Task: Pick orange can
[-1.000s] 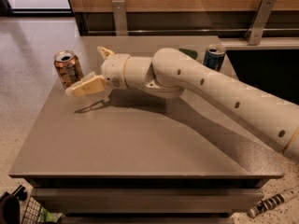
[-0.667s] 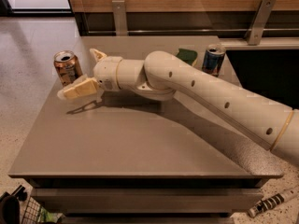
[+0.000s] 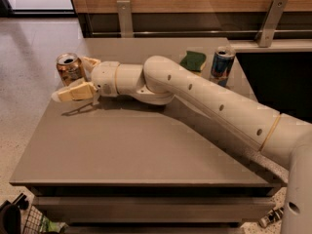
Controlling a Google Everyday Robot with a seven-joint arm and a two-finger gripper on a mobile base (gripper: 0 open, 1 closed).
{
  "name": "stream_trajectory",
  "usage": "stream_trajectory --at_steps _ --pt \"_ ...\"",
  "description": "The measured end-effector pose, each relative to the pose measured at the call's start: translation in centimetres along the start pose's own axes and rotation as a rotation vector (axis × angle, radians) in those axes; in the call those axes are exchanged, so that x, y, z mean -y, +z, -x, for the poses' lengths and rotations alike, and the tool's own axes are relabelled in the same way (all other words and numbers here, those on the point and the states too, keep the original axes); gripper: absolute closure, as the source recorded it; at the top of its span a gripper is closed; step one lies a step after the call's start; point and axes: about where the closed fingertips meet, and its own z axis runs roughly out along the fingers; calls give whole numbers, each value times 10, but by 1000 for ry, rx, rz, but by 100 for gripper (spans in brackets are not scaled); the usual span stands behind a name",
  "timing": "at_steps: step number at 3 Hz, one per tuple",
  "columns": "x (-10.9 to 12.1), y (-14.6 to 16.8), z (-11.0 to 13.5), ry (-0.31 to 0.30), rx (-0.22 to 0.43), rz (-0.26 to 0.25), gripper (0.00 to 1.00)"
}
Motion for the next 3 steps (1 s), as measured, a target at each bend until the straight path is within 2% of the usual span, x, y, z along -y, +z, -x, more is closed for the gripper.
stream_trajectory --at_steps 3 --pt "-5 7 0 4 7 20 85"
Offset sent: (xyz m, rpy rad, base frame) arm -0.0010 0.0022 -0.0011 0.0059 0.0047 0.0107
